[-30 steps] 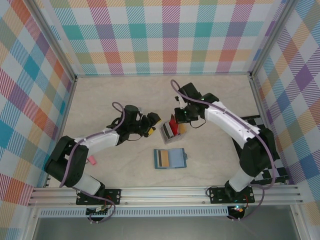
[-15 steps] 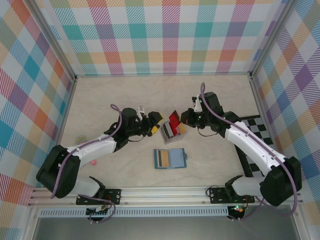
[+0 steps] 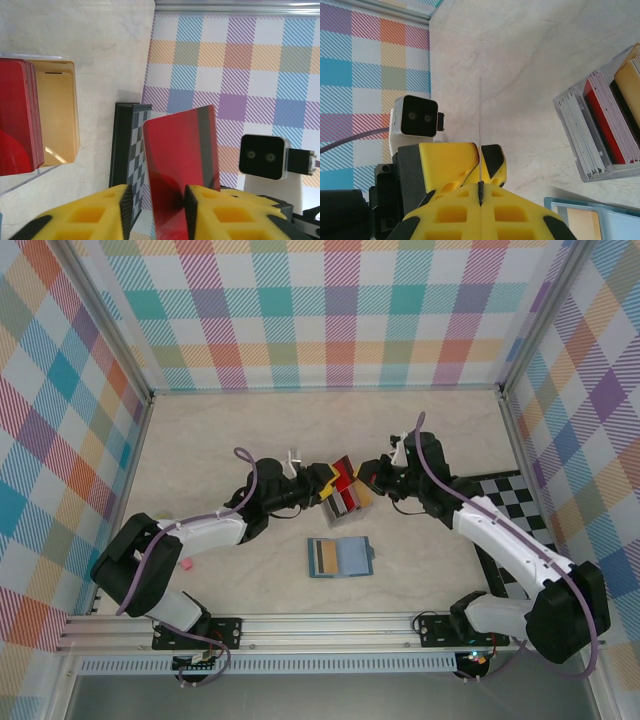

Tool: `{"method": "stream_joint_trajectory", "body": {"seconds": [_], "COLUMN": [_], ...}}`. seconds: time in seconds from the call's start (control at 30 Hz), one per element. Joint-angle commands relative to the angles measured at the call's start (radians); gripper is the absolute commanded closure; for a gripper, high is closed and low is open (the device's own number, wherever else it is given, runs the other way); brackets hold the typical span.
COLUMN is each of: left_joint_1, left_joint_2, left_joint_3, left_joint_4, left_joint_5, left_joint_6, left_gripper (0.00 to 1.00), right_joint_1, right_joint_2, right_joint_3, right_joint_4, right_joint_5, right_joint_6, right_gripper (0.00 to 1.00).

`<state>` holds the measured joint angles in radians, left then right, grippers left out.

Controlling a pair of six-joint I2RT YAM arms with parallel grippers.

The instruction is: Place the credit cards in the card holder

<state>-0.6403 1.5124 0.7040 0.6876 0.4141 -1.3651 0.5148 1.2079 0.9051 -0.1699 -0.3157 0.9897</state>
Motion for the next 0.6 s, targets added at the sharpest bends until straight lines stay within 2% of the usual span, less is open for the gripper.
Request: {"method": "stream_joint_trajectory", "body": {"seconds": [0.0,0.17,0.3,0.43,0.57], "left_joint_1": [-0.007,-0.007,-0.007,-0.007,-0.007], "left_joint_2": [0.0,-0.008,-0.026,-0.047,-0.078], "left_joint_3": [0.031,0.026,0.014,0.012,0.005], "left_joint_4": [0.083,0.072,0.042,0.002,-0.077], "left_joint_5": [-0.004,-0.002,-0.009,-0.008,-0.005], "left_joint_6": [-0.014,-0.01,0.005,0.033,0.081], "left_gripper": [0.72,0.81,0.83,0.93,0.98], "right_joint_1": [-0.008,-0.013,-0.013,-0.013,-0.013], "right_joint_2": [-0.007,-0.009,-0.013,-0.015,-0.02], "right_joint_3": [-0.01,-0.024,-0.032,-0.049,-0.057], "right_joint_4": [0.043,0.014,-0.018,-0.034,-0.092], "right_joint_5": [-0.031,-0.013,-0.009,-0.02,-0.022], "right_joint_6": [0.033,0.035,0.023,0.018,-0.017], "right_gripper": [0.95,0.95,0.94,0.94,0.9]}}
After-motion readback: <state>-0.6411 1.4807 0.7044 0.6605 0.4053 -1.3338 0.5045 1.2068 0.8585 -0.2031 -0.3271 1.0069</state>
